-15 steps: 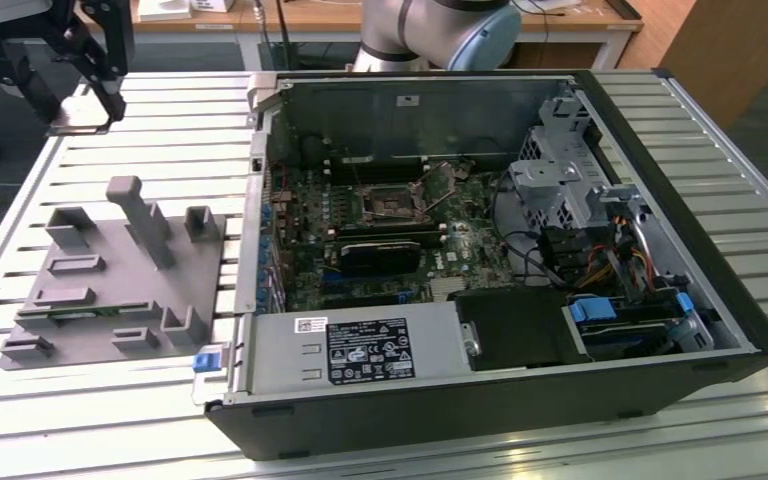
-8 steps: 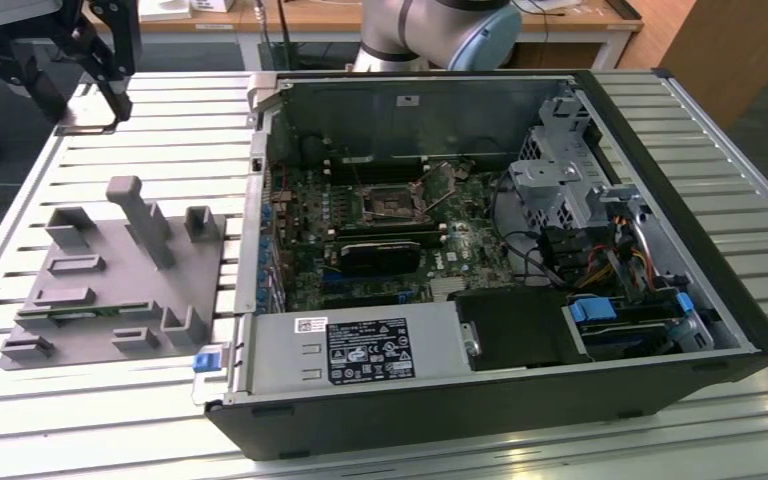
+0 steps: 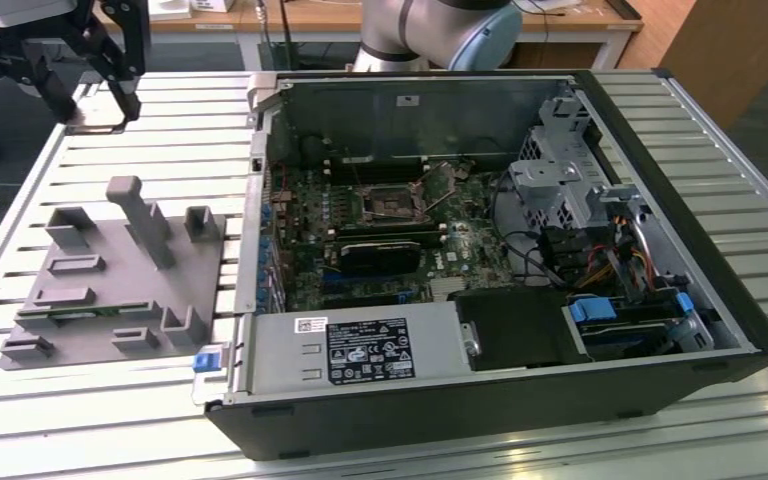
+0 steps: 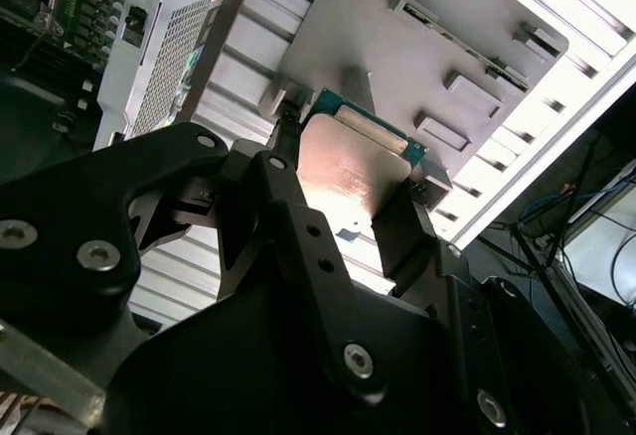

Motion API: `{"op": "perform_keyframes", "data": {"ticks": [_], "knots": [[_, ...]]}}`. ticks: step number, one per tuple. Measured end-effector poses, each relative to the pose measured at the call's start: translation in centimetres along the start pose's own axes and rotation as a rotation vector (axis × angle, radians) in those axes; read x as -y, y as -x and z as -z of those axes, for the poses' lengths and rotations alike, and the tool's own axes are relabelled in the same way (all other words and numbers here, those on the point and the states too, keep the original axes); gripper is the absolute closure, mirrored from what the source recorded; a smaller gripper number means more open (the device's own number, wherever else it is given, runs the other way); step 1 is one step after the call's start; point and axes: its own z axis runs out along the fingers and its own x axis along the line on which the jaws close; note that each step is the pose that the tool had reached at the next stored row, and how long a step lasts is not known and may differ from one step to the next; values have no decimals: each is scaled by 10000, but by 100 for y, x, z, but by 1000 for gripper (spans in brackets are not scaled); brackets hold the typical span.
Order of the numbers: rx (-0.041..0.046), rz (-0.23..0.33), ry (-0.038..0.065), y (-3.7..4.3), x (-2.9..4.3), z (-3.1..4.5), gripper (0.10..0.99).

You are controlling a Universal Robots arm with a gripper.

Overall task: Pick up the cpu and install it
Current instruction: 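Pick up the cpu and move it towards the insertion slot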

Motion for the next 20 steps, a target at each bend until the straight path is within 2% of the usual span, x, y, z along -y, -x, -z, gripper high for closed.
{"op": "perform_keyframes", "data": {"ticks": [20], "knots": [[0, 0, 0, 135, -1, -3, 541]]}}
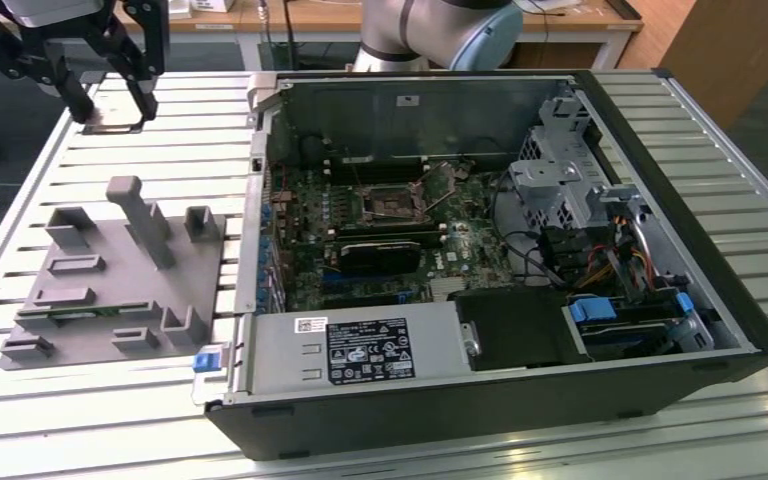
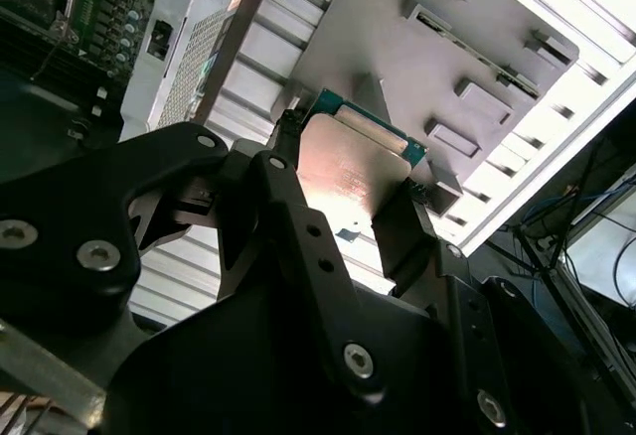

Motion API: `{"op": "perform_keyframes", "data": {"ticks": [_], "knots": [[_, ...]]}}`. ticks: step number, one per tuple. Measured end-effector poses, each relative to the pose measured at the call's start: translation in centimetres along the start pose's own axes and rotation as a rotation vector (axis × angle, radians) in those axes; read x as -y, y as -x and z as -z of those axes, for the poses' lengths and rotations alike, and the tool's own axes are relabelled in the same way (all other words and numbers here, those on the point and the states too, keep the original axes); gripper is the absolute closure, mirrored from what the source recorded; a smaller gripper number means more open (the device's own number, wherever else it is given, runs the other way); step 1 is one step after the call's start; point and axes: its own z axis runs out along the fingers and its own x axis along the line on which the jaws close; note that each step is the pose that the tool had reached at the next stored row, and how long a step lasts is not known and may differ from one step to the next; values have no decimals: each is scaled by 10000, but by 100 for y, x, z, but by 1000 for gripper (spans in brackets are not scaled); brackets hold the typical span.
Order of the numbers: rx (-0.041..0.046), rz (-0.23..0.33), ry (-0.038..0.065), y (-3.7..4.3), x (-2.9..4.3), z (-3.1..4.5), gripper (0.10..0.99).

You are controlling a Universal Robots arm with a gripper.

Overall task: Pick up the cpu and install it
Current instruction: 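Pick up the cpu and move it towards the insertion slot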

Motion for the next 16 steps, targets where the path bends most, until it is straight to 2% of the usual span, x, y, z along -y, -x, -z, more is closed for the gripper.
{"op": "perform_keyframes", "data": {"ticks": [16], "knots": [[0, 0, 0, 121, -1, -3, 541]]}}
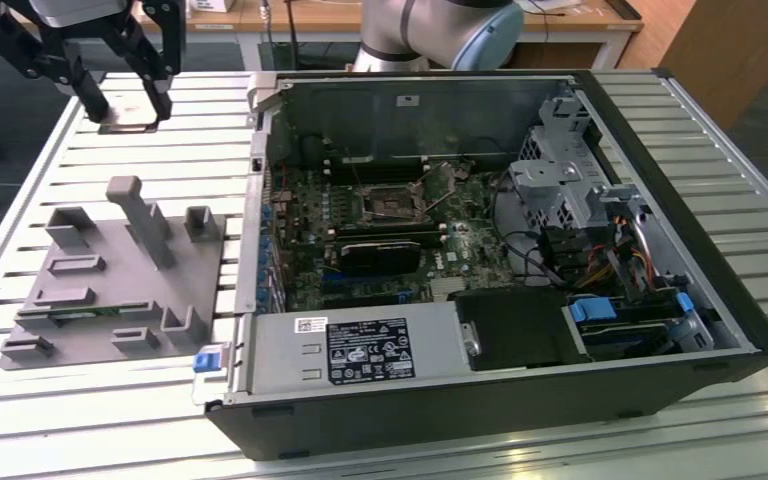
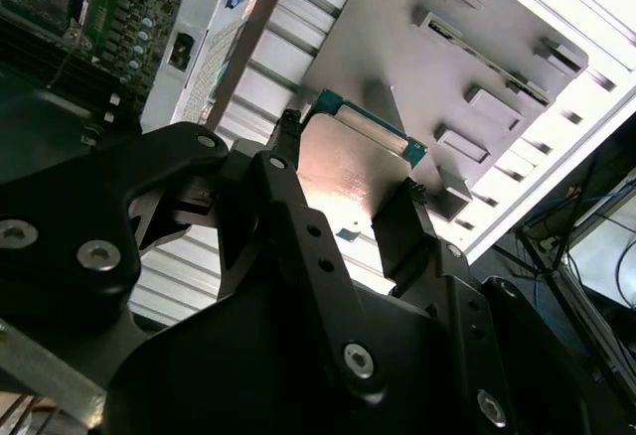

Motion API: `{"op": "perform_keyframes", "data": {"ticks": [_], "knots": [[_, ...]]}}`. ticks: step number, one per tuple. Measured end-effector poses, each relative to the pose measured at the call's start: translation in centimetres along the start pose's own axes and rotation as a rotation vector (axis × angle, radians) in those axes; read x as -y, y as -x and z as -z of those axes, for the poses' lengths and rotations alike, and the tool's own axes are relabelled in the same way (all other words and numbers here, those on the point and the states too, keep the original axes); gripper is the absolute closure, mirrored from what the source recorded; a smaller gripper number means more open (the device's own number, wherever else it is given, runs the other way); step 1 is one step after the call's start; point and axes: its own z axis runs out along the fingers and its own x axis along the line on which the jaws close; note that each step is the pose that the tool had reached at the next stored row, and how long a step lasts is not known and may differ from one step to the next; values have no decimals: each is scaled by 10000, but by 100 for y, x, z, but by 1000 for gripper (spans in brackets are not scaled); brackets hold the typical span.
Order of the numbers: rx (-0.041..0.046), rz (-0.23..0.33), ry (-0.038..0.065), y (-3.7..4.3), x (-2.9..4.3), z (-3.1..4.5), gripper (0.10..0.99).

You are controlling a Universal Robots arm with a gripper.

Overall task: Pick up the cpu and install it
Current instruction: 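Pick up the cpu and move it towards the insertion slot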

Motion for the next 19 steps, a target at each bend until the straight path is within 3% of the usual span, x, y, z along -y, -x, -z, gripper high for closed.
{"op": "perform_keyframes", "data": {"ticks": [19], "knots": [[0, 0, 0, 138, -1, -3, 541]]}}
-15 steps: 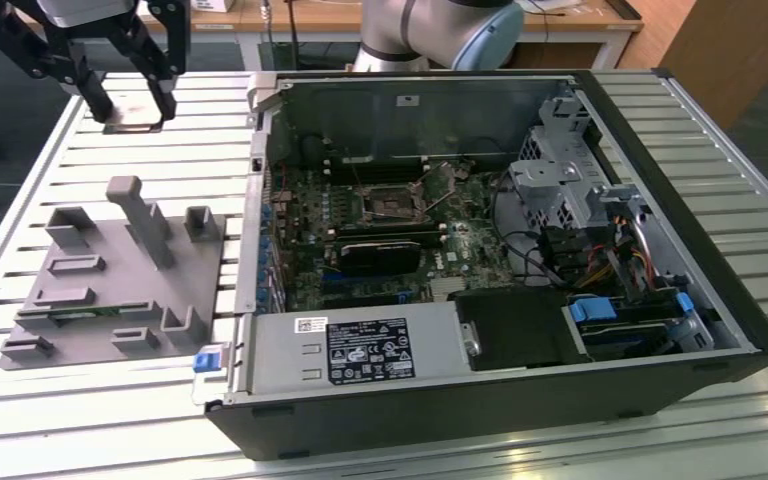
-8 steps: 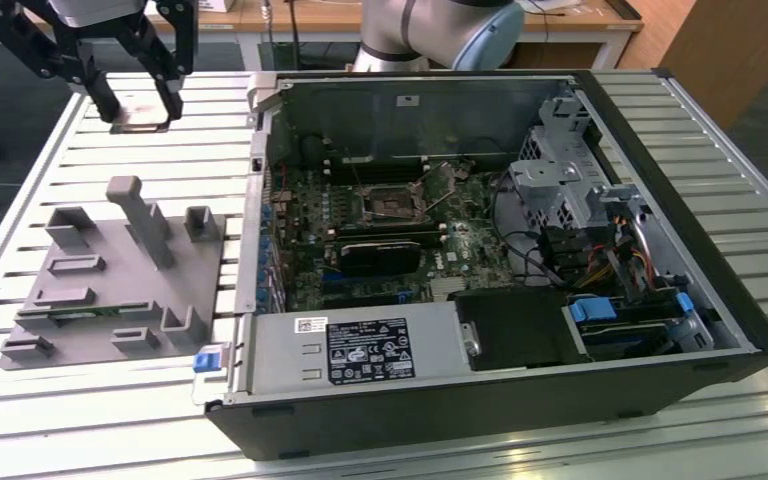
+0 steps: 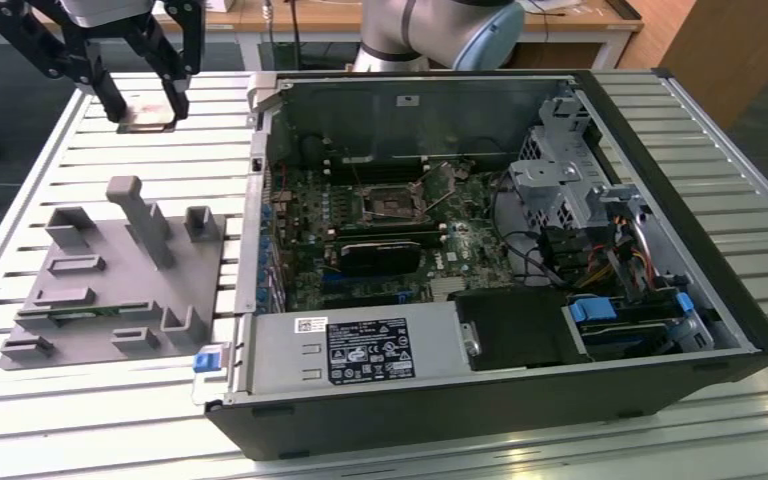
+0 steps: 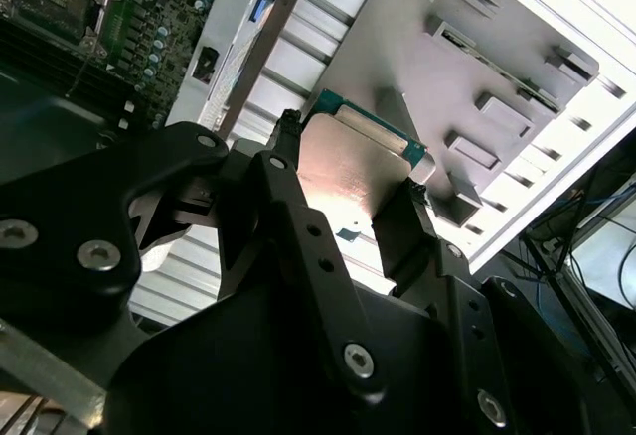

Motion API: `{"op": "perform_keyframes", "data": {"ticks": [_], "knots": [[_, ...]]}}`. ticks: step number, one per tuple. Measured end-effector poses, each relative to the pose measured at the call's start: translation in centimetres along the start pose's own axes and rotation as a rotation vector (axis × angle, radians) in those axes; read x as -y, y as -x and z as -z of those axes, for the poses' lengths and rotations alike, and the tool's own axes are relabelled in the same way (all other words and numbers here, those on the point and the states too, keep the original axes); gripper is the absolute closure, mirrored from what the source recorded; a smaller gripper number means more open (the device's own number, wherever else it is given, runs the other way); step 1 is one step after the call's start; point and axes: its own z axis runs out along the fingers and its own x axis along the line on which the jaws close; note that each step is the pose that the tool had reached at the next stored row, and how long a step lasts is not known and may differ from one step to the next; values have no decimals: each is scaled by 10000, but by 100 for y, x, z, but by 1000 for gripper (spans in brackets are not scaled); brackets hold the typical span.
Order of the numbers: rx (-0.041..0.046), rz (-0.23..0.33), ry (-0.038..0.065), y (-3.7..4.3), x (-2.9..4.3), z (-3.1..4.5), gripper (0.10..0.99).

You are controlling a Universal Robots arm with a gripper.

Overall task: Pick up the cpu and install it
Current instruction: 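Pick up the cpu and move it towards the insertion slot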

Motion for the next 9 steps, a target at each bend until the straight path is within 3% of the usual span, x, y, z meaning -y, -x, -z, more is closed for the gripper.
{"op": "perform_keyframes", "data": {"ticks": [9], "knots": [[0, -1, 0, 50, 0, -1, 541]]}}
